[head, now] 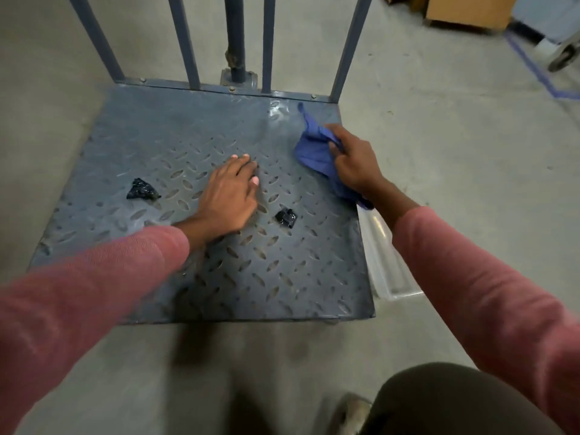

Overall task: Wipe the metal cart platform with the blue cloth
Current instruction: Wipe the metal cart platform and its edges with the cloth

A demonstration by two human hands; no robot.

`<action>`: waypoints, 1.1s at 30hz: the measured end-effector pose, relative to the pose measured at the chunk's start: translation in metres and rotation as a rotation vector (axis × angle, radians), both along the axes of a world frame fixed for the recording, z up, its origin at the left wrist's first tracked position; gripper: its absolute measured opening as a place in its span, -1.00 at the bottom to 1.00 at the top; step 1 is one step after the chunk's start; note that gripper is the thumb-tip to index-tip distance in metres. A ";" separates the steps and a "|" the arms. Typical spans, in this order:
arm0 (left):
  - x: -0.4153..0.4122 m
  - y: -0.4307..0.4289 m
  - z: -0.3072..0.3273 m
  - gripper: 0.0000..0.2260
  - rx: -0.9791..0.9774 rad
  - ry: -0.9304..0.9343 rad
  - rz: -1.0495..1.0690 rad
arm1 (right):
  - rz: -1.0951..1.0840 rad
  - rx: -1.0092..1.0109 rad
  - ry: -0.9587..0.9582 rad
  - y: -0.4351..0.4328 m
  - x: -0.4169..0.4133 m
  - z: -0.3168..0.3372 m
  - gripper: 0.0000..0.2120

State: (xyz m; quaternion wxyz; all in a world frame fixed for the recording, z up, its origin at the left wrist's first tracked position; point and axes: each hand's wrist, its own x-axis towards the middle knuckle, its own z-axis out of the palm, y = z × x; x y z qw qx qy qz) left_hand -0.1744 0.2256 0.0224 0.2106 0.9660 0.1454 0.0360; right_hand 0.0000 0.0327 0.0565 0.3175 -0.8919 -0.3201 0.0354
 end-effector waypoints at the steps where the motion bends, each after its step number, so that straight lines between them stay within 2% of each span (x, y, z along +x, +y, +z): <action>1: 0.001 0.003 0.003 -0.56 -0.009 0.023 -0.008 | 0.006 -0.109 0.007 0.002 0.002 -0.008 -0.61; 3: 0.003 0.006 0.008 -0.54 -0.028 0.074 -0.028 | 0.081 -0.250 -0.042 0.002 -0.010 -0.029 -0.49; 10: -0.026 0.023 0.006 -0.50 0.026 0.136 -0.136 | 0.312 -0.099 -0.042 -0.022 -0.069 -0.046 -0.36; 12: -0.035 0.028 0.006 -0.47 0.050 0.148 -0.151 | 0.394 -0.052 -0.016 -0.031 -0.085 -0.045 -0.40; 14: -0.046 0.030 0.007 -0.37 0.058 0.172 -0.162 | 0.429 0.098 0.104 -0.036 -0.095 -0.034 -0.54; 16: -0.063 0.028 0.005 -0.28 0.074 0.166 -0.171 | 0.302 0.206 0.089 -0.036 -0.094 -0.019 -0.63; 18: -0.083 0.028 -0.002 -0.26 0.105 0.141 -0.184 | 0.134 0.158 -0.023 -0.032 -0.079 -0.013 -0.61; 20: -0.094 0.027 -0.010 -0.26 0.151 0.133 -0.206 | 0.086 -0.041 -0.091 -0.027 -0.066 -0.020 -0.56; 23: -0.098 0.024 -0.014 -0.21 0.176 0.168 -0.202 | 0.212 -0.283 -0.146 -0.027 -0.077 -0.037 -0.50; 28: -0.095 0.032 0.002 -0.06 0.254 0.289 -0.302 | 0.526 -0.210 -0.030 -0.046 -0.119 -0.029 -0.41; 29: -0.095 0.033 0.005 -0.06 0.273 0.295 -0.306 | 0.496 -0.143 -0.038 -0.047 -0.116 -0.025 -0.43; 31: -0.092 0.029 0.007 -0.09 0.313 0.291 -0.284 | 0.271 0.016 -0.113 -0.043 -0.096 -0.019 -0.47; 33: -0.089 0.018 0.005 -0.13 0.345 0.270 -0.236 | 0.008 0.026 -0.138 -0.037 -0.072 -0.013 -0.50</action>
